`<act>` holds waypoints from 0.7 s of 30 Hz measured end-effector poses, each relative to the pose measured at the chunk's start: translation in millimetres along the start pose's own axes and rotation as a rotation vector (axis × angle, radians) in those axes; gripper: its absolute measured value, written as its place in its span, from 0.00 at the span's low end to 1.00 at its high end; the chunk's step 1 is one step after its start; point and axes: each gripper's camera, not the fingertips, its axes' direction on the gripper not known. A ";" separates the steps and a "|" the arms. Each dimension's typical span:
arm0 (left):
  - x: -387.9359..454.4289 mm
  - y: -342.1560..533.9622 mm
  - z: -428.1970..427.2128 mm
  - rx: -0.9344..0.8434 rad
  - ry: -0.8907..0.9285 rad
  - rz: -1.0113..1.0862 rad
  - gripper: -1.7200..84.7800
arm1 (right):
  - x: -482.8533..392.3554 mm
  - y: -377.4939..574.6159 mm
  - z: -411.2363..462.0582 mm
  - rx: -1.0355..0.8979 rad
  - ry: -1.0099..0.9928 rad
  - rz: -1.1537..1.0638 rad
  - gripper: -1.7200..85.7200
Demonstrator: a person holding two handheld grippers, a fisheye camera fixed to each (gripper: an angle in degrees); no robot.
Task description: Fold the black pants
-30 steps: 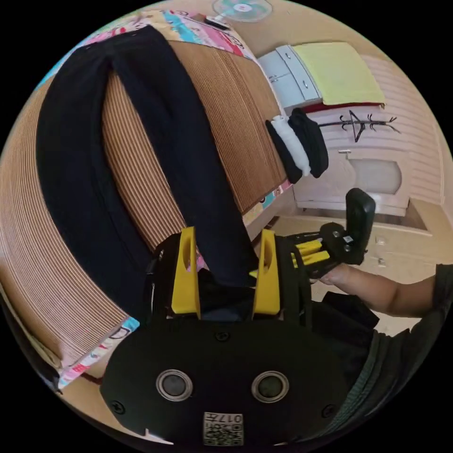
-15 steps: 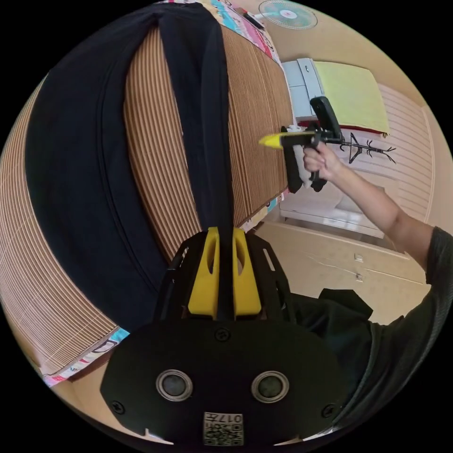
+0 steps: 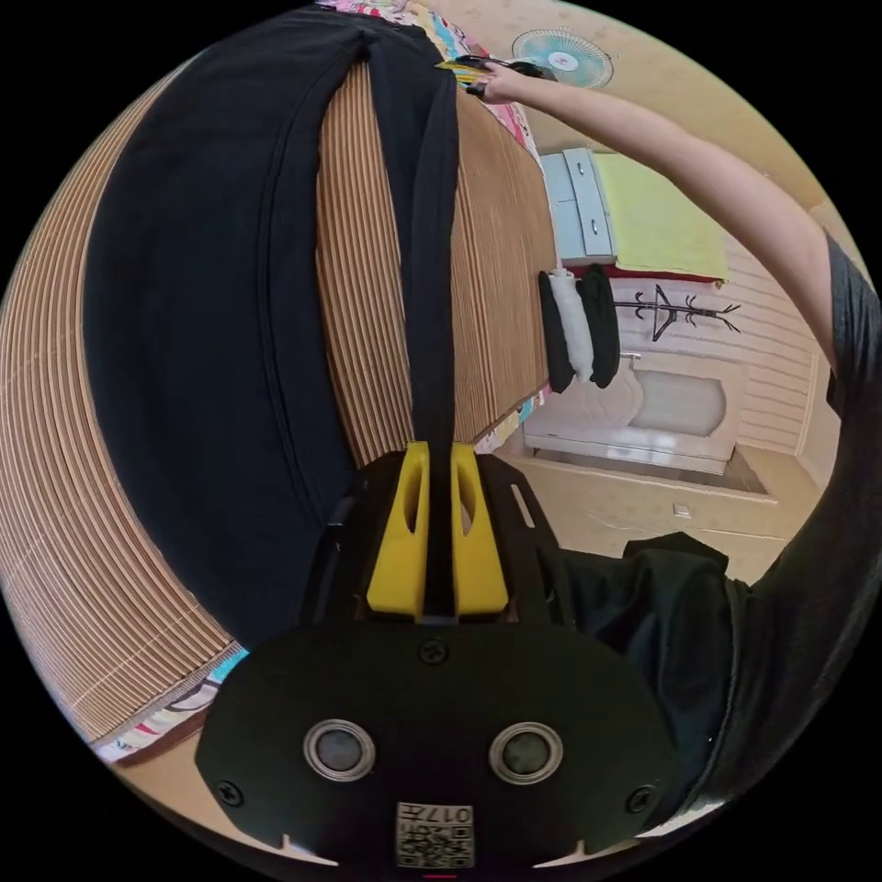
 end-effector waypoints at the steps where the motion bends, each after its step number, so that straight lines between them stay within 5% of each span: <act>1: -0.3 3.4 -2.3 0.008 0.024 0.002 0.06 | -35.9 12.3 -12.9 0.092 0.163 -0.064 0.07; 4: 0.1 26.8 -21.3 0.089 0.084 -0.009 0.06 | -154.5 68.6 -38.7 0.348 0.360 -0.385 0.06; 7: 3.3 52.0 -40.0 0.130 0.023 -0.040 0.06 | -242.3 111.2 -28.7 0.420 0.332 -0.553 0.05; 16: -42.2 106.2 -75.8 0.240 -0.139 -0.286 0.07 | -256.3 125.5 134.8 0.003 -0.137 -0.372 0.03; 21: -51.1 114.3 -75.5 0.169 -0.136 -0.294 0.07 | -217.0 221.2 125.4 -0.023 -0.061 -0.551 0.03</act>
